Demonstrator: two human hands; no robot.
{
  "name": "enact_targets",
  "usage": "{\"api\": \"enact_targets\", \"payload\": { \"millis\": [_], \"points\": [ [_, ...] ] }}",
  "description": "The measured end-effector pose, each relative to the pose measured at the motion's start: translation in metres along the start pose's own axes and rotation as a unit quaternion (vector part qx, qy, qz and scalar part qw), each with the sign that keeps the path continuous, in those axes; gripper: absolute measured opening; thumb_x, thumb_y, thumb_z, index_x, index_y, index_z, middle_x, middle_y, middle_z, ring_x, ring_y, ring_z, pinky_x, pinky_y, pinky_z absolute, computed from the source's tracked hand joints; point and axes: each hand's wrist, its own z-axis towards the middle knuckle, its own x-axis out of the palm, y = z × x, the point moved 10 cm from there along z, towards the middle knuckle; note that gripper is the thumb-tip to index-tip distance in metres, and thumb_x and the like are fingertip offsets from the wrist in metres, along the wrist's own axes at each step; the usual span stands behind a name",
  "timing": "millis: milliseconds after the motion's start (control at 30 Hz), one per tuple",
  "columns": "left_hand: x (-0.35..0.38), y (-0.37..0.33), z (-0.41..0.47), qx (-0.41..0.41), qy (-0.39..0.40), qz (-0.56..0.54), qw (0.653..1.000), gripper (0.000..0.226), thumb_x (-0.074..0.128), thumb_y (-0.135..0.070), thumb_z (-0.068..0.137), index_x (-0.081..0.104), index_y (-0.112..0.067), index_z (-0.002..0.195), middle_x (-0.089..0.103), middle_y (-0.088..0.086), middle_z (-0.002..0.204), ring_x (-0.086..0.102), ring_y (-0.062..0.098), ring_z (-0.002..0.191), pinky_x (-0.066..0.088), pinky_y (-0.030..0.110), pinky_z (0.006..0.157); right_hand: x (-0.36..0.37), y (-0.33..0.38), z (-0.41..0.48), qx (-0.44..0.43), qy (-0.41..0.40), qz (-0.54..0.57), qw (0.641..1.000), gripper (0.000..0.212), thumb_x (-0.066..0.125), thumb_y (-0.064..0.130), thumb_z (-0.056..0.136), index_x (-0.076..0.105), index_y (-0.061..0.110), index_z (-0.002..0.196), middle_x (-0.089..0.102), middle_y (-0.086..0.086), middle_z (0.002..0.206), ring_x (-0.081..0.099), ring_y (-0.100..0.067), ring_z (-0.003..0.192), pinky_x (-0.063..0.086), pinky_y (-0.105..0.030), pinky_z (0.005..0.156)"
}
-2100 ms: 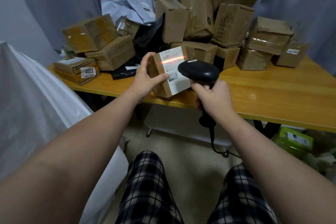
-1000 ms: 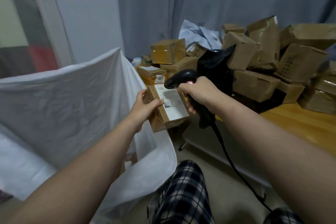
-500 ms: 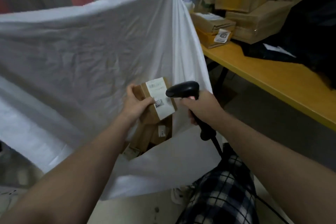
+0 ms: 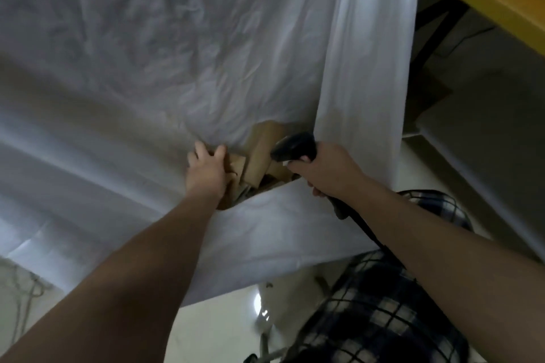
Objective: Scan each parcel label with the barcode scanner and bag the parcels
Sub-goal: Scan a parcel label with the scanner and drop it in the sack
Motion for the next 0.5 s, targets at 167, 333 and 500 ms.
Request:
{"api": "enact_targets", "payload": {
  "millis": [167,333,500],
  "points": [
    [0.023,-0.007,0.006,0.004,0.081,0.045,0.996,0.034,0.041,-0.016,0.099,0.050,-0.012,0.131,0.036,0.016,0.135,0.041,0.036,0.122,0.042,0.044,0.097,-0.004,0.000,-0.001,-0.021,-0.027,-0.036,0.999,0.028,0.066,0.032,0.088,0.061,0.004,0.084,0.057,0.000,0.063,0.054,-0.012,0.055,0.046,-0.028,0.057],
    [-0.033,-0.059,-0.006,0.091,0.003,0.034,0.995,0.035,0.042,-0.020,0.099,0.047,-0.012,0.133,0.042,0.013,0.127,0.044,0.033,0.118,0.043,0.042,0.090,-0.038,0.014,-0.018,-0.057,-0.085,-0.080,0.992,0.028,0.063,0.034,0.089,0.056,0.015,0.070,0.056,0.000,0.059,0.057,-0.015,0.055,0.049,-0.030,0.060],
    [-0.110,-0.149,-0.049,0.208,-0.087,0.010,0.974,0.038,0.045,-0.023,0.099,0.045,-0.016,0.136,0.045,0.009,0.129,0.045,0.028,0.118,0.043,0.038,0.092,-0.098,0.020,-0.066,-0.073,-0.182,-0.094,0.976,0.027,0.062,0.036,0.090,0.051,0.022,0.070,0.057,0.000,0.063,0.058,-0.013,0.059,0.044,-0.025,0.057]
  ]
}}
